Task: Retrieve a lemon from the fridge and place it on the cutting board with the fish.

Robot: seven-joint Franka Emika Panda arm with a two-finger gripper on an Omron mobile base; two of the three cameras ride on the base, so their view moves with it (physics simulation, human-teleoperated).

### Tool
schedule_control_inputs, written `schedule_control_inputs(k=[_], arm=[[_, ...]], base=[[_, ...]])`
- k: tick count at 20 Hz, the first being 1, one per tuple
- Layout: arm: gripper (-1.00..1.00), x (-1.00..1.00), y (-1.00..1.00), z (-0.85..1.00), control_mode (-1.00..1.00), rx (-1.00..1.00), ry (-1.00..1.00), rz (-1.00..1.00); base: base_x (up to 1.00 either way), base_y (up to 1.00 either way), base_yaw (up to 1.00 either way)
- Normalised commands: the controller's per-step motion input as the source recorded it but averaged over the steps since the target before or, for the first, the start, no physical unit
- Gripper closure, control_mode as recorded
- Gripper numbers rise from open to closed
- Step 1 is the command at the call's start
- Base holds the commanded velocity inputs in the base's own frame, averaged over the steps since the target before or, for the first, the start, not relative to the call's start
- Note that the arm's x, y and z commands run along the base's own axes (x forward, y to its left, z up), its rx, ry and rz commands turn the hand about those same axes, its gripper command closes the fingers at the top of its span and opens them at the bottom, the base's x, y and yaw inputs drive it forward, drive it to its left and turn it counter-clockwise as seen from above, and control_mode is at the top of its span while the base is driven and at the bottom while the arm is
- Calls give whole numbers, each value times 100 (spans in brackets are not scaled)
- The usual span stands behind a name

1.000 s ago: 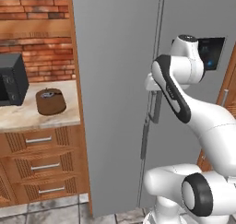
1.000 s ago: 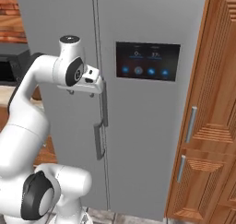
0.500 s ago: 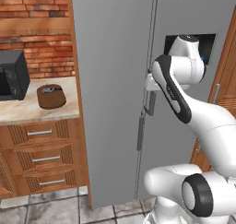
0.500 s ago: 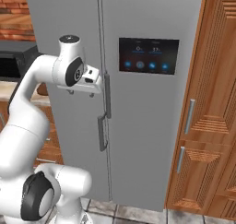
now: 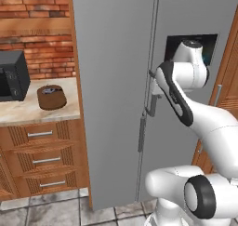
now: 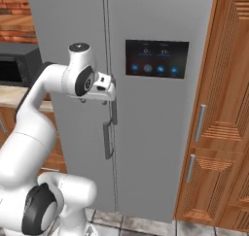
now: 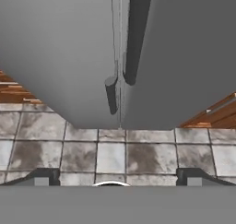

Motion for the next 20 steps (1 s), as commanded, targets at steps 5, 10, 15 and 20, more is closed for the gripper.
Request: schedule_control_inputs(k=[5,10,15,20], arm=[[-100,57,-3,-23,-100,-11,-5,0],[-100,54,-2,-1,-100,0,-1,3],[-100,48,-16,-19,-100,0,-14,1],[-100,40,-24,-10,-100,1,-18,0]], base=[[0,0,0],[0,0,0],[0,0,0],[0,0,0]])
